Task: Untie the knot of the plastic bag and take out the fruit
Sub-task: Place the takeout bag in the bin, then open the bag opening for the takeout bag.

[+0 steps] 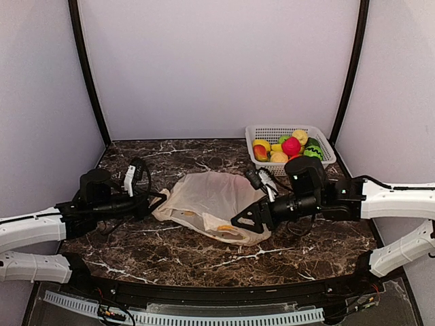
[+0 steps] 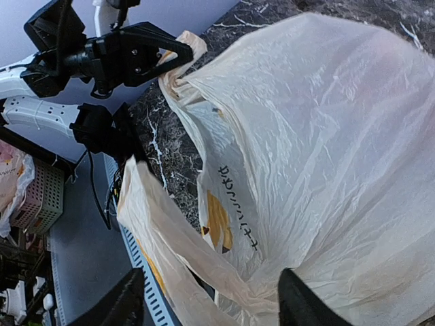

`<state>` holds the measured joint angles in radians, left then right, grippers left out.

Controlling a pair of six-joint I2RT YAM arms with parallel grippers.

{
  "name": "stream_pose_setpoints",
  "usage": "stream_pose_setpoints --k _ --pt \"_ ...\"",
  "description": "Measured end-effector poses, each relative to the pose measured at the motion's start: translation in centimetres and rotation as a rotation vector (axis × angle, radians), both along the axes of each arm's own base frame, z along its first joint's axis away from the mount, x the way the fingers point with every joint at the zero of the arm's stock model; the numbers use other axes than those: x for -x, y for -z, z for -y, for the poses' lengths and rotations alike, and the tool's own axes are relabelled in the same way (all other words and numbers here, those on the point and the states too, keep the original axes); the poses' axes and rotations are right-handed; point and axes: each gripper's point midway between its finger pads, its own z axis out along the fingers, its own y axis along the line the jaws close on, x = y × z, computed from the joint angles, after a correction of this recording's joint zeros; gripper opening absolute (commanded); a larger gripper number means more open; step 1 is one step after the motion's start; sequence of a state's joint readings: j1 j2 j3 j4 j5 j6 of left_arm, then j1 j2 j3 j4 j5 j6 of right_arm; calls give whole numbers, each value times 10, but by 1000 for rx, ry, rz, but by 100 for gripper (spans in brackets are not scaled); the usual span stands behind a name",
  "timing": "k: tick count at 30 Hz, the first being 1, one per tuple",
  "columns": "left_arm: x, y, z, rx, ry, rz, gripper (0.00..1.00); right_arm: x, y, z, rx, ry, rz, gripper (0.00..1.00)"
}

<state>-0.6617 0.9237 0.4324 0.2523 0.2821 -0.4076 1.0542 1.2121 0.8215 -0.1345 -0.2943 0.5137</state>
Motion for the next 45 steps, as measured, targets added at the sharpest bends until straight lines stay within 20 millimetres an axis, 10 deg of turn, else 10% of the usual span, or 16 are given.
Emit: stream_pose_setpoints --k 4,9,14,22,36,45 --pt "-4 -16 -2 24 -25 31 27 -15 -49 -2 -28 36 104 91" --pt "-8 -32 -5 54 -61 36 77 -35 -101 -10 -28 75 220 97" --pt "-3 -40 -13 99 -102 -2 95 -58 -83 -29 112 81 248 97" --pt "17 -32 -19 180 -111 -85 98 -76 2 -38 375 80 196 97" --pt "15 24 37 130 -82 -227 97 -118 19 -68 393 270 158 83" --pt "-8 20 77 140 -90 -194 65 -134 38 -67 406 336 111 68"
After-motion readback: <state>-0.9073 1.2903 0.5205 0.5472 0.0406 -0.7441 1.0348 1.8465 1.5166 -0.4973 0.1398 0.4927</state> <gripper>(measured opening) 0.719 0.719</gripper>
